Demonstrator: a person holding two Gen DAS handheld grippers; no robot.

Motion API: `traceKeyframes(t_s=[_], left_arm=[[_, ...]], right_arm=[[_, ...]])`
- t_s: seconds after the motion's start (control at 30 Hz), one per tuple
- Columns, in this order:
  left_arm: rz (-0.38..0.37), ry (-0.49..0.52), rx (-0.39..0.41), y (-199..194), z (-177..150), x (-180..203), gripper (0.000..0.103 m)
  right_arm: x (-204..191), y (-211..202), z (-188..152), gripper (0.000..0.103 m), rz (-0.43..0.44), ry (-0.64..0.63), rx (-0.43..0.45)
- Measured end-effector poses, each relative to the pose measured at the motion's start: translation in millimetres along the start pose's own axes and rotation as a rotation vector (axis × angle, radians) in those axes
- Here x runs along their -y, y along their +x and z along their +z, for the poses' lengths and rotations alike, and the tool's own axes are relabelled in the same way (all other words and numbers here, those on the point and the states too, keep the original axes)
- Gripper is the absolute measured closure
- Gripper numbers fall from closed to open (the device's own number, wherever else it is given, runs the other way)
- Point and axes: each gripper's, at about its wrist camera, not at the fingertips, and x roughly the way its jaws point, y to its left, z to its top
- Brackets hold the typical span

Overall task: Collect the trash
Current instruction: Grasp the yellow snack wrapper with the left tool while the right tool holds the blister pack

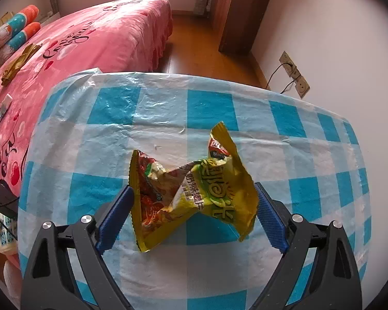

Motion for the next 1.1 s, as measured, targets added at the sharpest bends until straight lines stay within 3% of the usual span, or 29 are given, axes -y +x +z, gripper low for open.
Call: traceKeyframes(t_s=[0.17, 0.27, 0.4, 0.63, 1.1], left_arm=[[0.019, 0.002, -0.001, 6.4, -1.0, 1.8, 0.012], [0.050, 0.010, 0.005, 8.4, -3.6, 5.0, 0.018], [0.092, 0.020, 0.020, 5.2, -3.5, 4.1, 0.039], [0.080, 0.038, 0.049, -4.9, -9.6, 2.8, 0.058], [0.031, 0.061, 0.066, -33.5, -48.9, -0.9, 0.065]], right_arm=[[2.0, -1.0, 0.1, 0.047, 0.003, 0.004, 0.000], [3.2, -0.9, 0.0, 0.047, 0.002, 0.005, -0.002], [2.5, -0.1, -0.1, 0.047, -0.005, -0.002, -0.009], [-1.0, 2.4, -0.4, 0.047, -0.014, -0.014, -0.012], [-1.5, 4.1, -1.4, 0.047, -0.016, -0.018, -0.016]])
